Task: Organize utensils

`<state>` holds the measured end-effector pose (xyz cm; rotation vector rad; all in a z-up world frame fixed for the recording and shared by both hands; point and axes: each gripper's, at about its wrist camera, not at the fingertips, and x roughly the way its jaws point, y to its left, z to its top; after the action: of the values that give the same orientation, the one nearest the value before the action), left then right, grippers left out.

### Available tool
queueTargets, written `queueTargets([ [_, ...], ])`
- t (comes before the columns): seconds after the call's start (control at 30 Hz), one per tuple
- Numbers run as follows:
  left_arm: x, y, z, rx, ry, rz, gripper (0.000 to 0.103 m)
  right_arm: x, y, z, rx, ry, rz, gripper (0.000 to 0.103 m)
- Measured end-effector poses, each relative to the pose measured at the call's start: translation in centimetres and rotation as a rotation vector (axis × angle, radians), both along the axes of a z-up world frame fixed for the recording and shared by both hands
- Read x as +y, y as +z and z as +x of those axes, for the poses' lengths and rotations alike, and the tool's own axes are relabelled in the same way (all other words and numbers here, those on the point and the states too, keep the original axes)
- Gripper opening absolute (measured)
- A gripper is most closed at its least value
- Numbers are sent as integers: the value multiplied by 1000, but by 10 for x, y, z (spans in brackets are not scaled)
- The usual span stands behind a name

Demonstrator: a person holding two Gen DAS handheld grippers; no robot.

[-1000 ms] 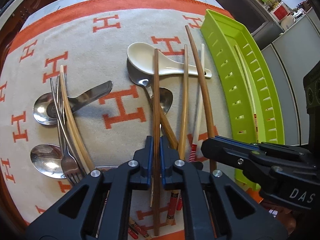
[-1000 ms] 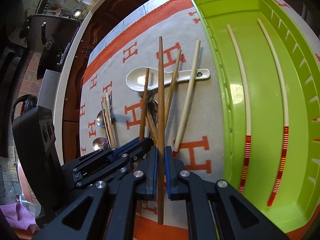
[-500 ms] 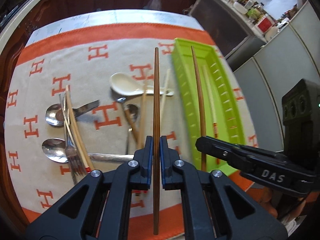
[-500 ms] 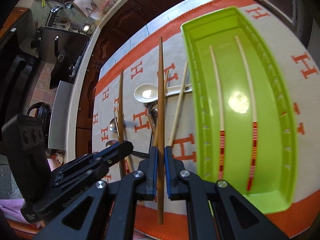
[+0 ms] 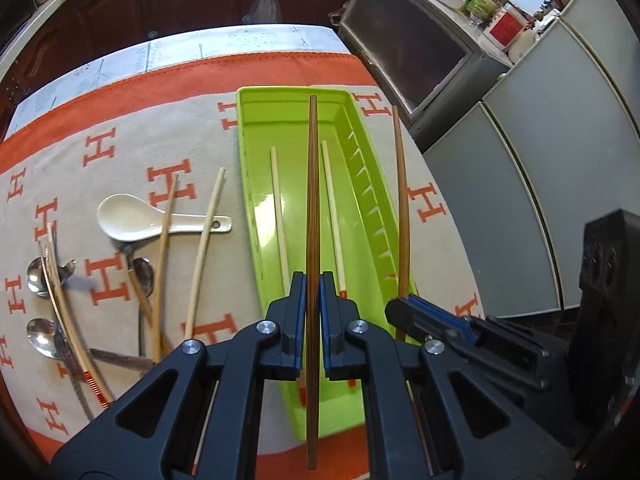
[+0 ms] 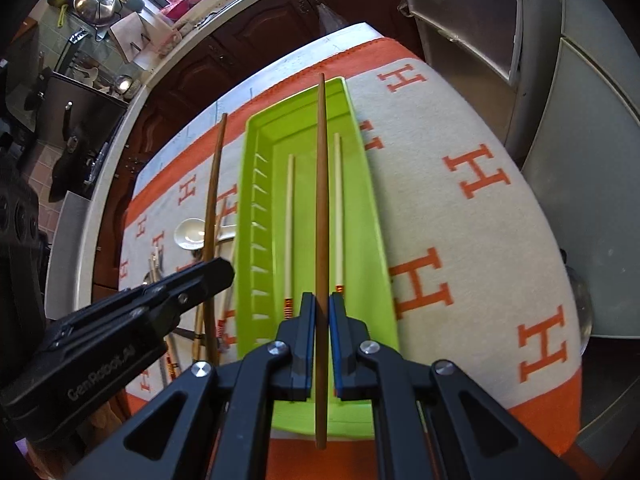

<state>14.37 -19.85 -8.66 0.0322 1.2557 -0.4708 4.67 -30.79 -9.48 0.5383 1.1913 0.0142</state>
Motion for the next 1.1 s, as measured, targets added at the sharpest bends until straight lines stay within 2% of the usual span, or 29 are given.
queueTargets([
  [0.17,-13,-17,12,-2,30,28,4,-4,-6,11,7,24,-4,7],
  [0.27,-13,-20,14,-17,56,49,5,-6,-7,16,2,12,7,7],
  [0.43,-10,-21,12,1,44,57,8,-7,-4,19,-14,9,-3,10],
  [0.5,-5,-19,8,4,39,57,16,-5,-1,18,-23,14,-18,10],
  [0.77,15,-5,-12,-47,42,80,35,-2,3,4,-30,5,-9,10],
  [1.0,51,13,-27,-122,105,116,40,9,8,-10,-36,15,3,10],
  [1.1,70,20,-33,-154,123,106,40,16,12,-15,-37,23,7,10],
])
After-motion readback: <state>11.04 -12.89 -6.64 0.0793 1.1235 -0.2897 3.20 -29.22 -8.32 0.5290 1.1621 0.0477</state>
